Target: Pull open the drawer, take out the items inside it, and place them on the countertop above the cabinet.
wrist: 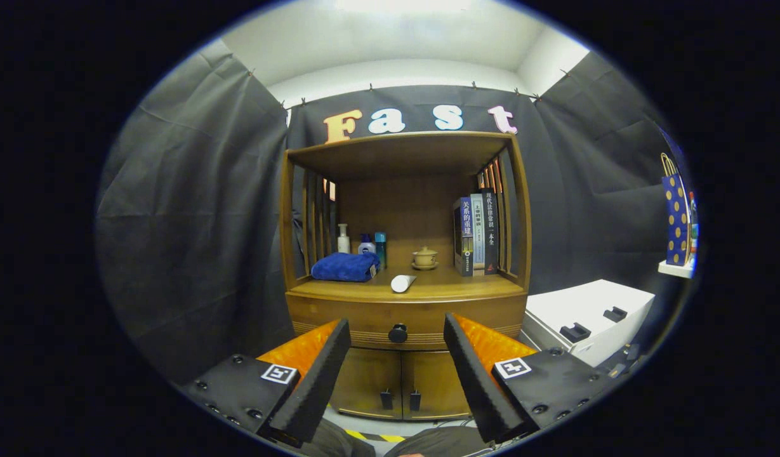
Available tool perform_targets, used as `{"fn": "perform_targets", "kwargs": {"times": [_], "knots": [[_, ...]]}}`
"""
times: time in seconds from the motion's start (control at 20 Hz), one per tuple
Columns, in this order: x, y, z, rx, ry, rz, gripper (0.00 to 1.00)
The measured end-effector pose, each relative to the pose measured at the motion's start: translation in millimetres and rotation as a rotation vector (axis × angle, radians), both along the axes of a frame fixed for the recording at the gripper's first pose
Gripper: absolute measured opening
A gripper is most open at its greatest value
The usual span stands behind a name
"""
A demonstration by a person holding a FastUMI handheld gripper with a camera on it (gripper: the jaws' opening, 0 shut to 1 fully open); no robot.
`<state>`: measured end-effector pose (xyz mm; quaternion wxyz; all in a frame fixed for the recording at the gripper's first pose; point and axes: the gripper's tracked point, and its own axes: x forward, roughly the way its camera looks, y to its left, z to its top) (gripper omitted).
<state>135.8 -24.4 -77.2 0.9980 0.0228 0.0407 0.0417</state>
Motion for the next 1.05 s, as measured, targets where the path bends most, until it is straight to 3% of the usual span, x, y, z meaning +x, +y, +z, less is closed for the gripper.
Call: {"fn": "perform_targets", "kwargs": {"times": [0.25,0.6,1.05], "knots": [[-36.1,3.0,9.2,-0.006,-0.03,0.033,0.97],[-51.6,28.2,11.2,-0.044,-0.049,0.075,0.96],[-57.5,21.6,14.9,-0.041,-0.082,0.035,0.96]]}}
